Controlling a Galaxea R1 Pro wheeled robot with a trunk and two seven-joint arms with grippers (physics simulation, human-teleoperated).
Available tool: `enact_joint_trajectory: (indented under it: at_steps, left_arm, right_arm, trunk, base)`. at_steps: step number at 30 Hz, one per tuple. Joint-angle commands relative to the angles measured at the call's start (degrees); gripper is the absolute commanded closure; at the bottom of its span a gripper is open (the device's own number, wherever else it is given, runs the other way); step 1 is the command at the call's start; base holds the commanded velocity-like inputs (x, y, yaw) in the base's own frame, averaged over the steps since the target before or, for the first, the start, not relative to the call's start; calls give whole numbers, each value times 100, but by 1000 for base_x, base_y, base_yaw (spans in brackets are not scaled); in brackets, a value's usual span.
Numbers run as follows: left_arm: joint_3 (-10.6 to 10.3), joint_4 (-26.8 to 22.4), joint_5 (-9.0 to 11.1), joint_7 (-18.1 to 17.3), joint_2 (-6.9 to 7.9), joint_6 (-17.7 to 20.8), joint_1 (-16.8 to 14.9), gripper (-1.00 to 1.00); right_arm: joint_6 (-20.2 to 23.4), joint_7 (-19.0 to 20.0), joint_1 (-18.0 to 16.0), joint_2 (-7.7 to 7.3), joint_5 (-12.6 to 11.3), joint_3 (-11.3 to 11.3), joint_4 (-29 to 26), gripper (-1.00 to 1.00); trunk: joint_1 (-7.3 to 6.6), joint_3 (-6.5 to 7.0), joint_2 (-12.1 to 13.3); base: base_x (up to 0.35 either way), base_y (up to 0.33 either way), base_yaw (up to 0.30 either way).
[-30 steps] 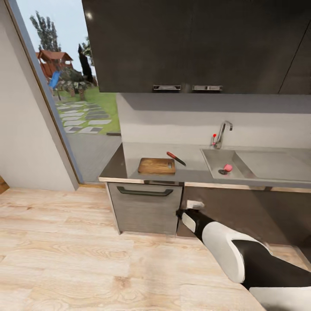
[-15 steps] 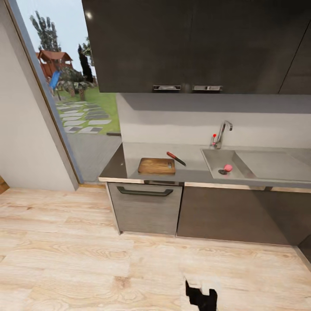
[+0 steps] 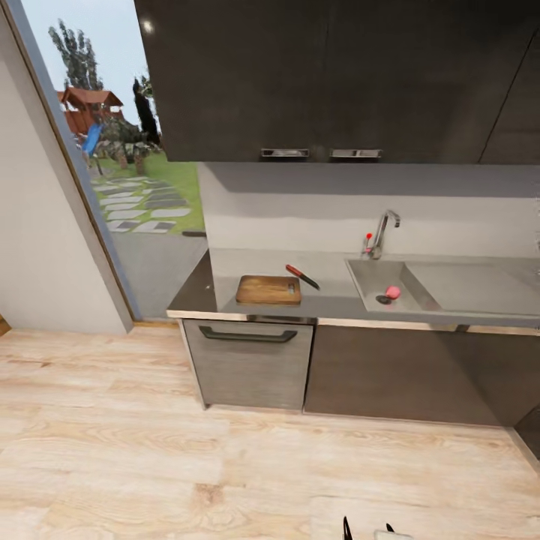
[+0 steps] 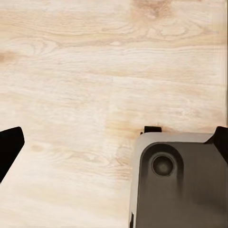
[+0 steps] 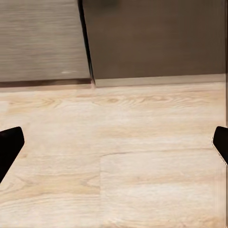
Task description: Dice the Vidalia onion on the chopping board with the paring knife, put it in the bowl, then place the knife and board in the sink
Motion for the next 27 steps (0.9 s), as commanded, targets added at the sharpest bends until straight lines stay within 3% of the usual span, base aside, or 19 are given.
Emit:
enact_joint_trajectory:
  at_steps: [1,17,27]
  left_arm:
    - [2,-6,10,7,0,-12,1,-100]
    - [2,-3,15,3,0,-12,0,-100]
    - [2,27,15,-1,0,-8,-2,-100]
  right_arm:
    - [-13,-21,-4,2,38,-31,4,-100]
    - [-16,-21,-3,4,38,-31,4,-100]
    - [-13,-21,-3,4,38,-31,4,-100]
  trunk:
    - [5,-6,-10]
    - [5,97,-10]
    - [5,163,-10]
  base:
    - [171,-164,-140]
    - [208,-222,-193]
    - [101,-295,-201]
